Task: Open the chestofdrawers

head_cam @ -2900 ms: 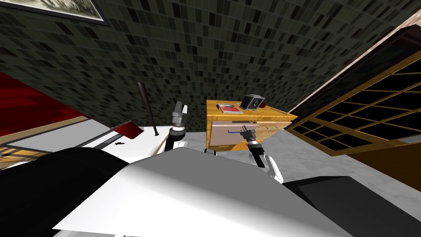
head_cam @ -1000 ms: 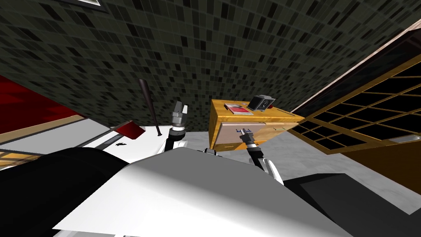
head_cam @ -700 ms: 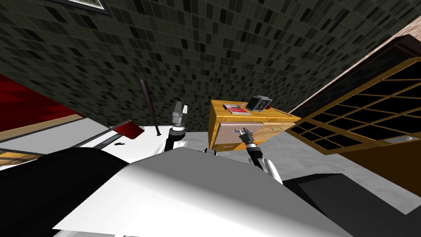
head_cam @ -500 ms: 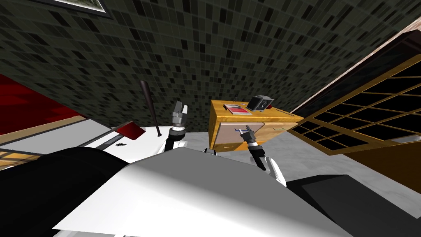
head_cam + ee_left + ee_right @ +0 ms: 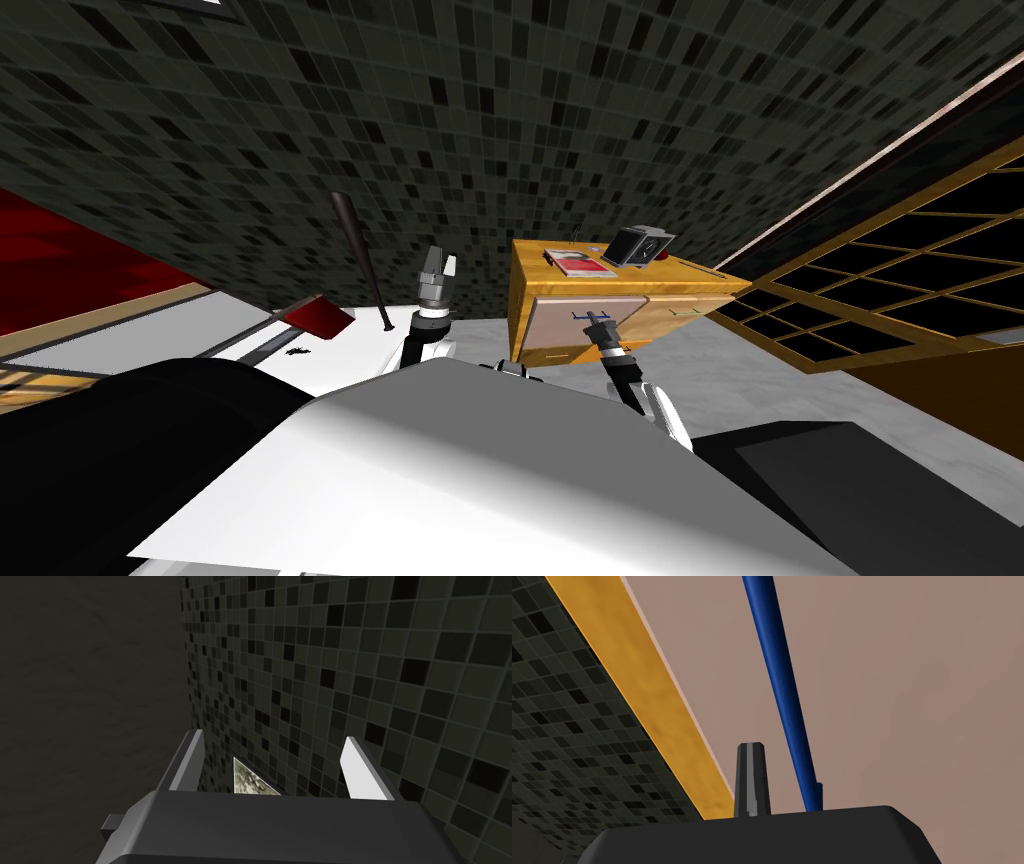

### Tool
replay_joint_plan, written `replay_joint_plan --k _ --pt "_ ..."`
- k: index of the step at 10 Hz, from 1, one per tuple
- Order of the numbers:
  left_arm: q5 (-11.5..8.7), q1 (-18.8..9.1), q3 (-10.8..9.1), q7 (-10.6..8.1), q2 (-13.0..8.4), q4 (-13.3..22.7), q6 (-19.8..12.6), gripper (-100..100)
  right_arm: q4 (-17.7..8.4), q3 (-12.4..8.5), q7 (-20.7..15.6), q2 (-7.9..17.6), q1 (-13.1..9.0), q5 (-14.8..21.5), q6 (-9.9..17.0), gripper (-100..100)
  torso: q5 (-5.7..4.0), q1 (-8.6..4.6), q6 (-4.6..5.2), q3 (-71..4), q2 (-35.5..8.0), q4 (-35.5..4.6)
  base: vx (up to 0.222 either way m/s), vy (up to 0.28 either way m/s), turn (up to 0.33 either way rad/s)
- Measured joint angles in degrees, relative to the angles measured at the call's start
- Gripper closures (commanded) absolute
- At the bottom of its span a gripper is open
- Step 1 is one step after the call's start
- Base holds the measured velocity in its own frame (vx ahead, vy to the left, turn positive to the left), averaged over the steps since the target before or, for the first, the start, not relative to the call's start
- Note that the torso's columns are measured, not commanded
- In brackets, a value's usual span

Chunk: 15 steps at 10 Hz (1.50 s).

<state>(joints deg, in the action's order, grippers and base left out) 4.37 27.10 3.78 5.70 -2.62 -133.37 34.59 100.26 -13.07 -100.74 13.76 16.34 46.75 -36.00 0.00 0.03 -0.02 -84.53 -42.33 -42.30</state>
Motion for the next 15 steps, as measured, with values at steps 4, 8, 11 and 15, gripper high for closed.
replay_joint_plan --k 4,8,11,15 --pt "0.0 -0.01 0.02 0.0 0.02 0.0 0.0 0 0.38 -0.46 -3.57 -0.78 1.87 1.89 0.14 -100 -0.07 0.23 -0.15 -0.1 0.2 0.24 -0.028 0.119 -0.047" --pt "0.0 0.0 0.01 0.0 0.01 0.0 0.0 0 2.07 -1.88 -1.91 1.11 1.06 1.74 1.56 100 -0.32 -0.2 -0.44 -0.7 1.21 0.65 0.008 0.022 -0.007" --pt "0.0 -0.01 0.0 0.0 0.0 0.0 0.0 0 2.45 -1.33 -2.21 0.66 1.72 1.79 1.33 100 0.0 -0.04 0.02 0.12 -0.22 -0.05 -0.084 -0.019 -0.035" --pt "0.0 -0.03 0.0 0.0 0.0 0.01 -0.01 0 4.77 -1.98 -1.43 1.57 1.95 1.32 1.24 100 0.0 -0.04 0.01 -0.01 0.0 0.0 -0.172 -0.041 -0.049"
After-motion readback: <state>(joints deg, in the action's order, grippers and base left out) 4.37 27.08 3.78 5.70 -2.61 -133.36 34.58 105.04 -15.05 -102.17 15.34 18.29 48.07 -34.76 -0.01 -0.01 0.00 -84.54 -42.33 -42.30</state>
